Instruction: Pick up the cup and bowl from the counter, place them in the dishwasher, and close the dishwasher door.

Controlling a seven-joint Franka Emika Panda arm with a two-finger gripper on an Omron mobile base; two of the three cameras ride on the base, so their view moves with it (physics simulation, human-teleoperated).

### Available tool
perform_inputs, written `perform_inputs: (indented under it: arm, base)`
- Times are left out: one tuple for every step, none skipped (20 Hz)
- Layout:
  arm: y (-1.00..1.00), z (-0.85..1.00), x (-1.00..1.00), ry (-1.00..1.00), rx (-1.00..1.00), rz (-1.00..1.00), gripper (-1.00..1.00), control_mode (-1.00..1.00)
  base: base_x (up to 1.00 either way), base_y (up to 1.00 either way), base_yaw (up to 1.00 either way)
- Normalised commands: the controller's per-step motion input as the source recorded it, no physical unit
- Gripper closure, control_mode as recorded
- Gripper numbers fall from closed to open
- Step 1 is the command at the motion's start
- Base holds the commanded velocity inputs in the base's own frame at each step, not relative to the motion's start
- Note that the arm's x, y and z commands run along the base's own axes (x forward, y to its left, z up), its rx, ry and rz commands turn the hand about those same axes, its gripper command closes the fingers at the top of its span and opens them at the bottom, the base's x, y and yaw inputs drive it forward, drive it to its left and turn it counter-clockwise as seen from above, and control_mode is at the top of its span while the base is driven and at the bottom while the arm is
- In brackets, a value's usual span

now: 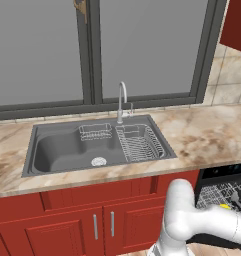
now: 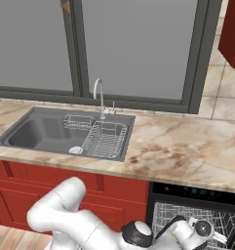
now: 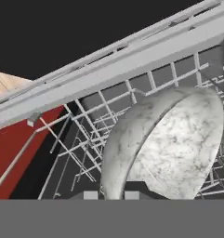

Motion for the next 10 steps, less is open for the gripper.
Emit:
perform_inputs:
  arm:
    - [0.37,-1.00,-1.00,-0.29,-0.01,0.18,-1.00,-1.00]
    - [0.15,-1.00,-1.00,-0.30,0.00,0.17,-1.00,-1.00]
    - [0.00,-0.78,-1.00,-0.28,-0.01,0.17,-1.00,-1.00]
    - [0.00,-0.51,-0.85,-0.25,-0.03,0.16,-1.00,-1.00]
    - [0.00,-0.32,-0.71,-0.23,-0.05,0.15,-1.00,-1.00]
    - [0.00,-0.20,-0.64,-0.22,-0.05,0.15,-1.00,-1.00]
    - [0.00,-0.14,-0.61,-0.21,-0.03,0.14,-1.00,-1.00]
    - [0.00,-0.10,-0.51,-0.19,-0.03,0.13,-1.00,-1.00]
    - [-0.01,0.00,-0.49,-0.20,-0.01,0.12,-1.00,-1.00]
    - [-0.05,0.00,-0.48,-0.20,-0.01,0.11,-1.00,-1.00]
  base:
    - [0.00,0.00,0.00]
    - [0.00,0.00,0.00]
    - [0.00,0.00,0.00]
    - [0.00,0.00,0.00]
    - [0.00,0.00,0.00]
    - [0.00,0.00,0.00]
    - [0.00,0.00,0.00]
    - [0.00,0.00,0.00]
    - [0.00,0.00,0.00]
    - [0.00,0.00,0.00]
